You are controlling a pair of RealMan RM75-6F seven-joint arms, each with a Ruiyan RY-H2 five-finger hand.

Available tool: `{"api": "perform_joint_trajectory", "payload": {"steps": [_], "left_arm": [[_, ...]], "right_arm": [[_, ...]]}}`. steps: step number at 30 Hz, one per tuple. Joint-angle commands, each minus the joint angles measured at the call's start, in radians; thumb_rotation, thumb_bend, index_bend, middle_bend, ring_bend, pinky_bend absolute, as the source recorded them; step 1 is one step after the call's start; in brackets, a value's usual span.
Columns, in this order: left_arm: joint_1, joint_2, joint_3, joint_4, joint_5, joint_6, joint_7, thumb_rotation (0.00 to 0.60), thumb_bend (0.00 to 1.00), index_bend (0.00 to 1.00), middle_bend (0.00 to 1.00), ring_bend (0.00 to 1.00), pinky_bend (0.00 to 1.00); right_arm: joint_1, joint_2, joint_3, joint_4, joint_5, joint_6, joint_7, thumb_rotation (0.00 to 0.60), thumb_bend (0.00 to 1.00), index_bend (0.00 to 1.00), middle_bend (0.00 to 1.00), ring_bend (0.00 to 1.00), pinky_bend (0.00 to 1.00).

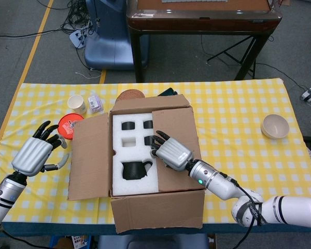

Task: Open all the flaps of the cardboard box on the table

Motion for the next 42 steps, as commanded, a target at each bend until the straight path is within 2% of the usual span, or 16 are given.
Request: {"api": "perform_joint_trajectory", "payload": {"steps": [1,14,33,42], "left_arm": [[0.000,-0.001,-0.001,0.001,0.000,0.001,0.000,0.104,0.43,0.53,0.38,0.12,0.00],[-0.006,-0.008,-0.012,0.008,-0.007,-0.004,0.002,0.104,0.43,0.53,0.38,0.12,0.00],[-0.016,-0.005,-0.025,0.000,-0.009,-0.009,0.006,0.104,0.43,0.53,0.38,0.12,0.00],[-0.023,0.004,-0.032,-0.022,-0.006,-0.010,0.023,0.105,0.43,0.53,0.38,0.12,0.00]], "right_arm": [[-0.003,0.005,-0.007,0.002,-0.005,0.002,0.004,0.600,1.00,0.40,0.35,0.08,0.04],[-0.046,0.059,-0.001,-0.036,-0.080,0.078,0.069,0.600,1.00,0.41,0.35,0.09,0.04],[-0.184,0.244,0.012,-0.160,-0.215,0.258,0.158,0.600,1.00,0.41,0.37,0.10,0.04],[-0.247,0.303,0.021,-0.191,-0.259,0.332,0.194,0.600,1.00,0.41,0.37,0.11,0.04]]}}
